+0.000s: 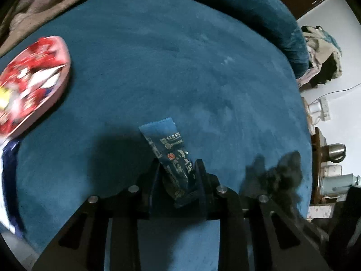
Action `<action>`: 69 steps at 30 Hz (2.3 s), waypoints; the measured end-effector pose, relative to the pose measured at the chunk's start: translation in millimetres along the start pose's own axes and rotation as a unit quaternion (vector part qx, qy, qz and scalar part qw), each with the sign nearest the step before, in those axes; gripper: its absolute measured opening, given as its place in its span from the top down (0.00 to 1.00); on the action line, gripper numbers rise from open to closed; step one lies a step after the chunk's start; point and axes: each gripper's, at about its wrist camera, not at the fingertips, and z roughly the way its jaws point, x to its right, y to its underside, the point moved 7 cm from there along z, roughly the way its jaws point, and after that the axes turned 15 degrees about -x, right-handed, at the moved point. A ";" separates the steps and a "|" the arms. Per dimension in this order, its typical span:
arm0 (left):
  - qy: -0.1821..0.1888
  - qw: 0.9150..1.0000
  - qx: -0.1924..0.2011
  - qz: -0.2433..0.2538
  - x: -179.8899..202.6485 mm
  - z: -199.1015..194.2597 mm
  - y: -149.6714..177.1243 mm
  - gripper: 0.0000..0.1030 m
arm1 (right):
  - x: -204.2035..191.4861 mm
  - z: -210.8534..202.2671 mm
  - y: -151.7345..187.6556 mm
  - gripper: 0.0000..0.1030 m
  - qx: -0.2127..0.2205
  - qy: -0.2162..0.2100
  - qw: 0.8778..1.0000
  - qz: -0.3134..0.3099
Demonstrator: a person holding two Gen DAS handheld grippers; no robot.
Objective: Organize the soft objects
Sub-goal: 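Grasp the black sock with the right gripper while the left gripper grasps the blue sachet, then carry the sock and sachet over the orange basket with both grippers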
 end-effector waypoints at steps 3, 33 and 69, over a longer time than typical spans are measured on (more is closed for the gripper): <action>0.013 1.000 0.009 -0.002 -11.4 -18.3 22.3 0.71 | -9.6 -2.0 11.1 0.83 -0.001 -0.009 1.000 -0.012; -0.047 0.992 0.117 0.004 -43.8 -167.7 176.2 0.71 | -115.8 -61.4 105.2 0.83 0.026 -0.057 0.990 -0.126; -0.074 0.958 0.226 -0.158 -223.4 -282.3 231.3 0.71 | -343.0 -39.6 134.6 0.83 0.006 -0.084 0.940 -0.331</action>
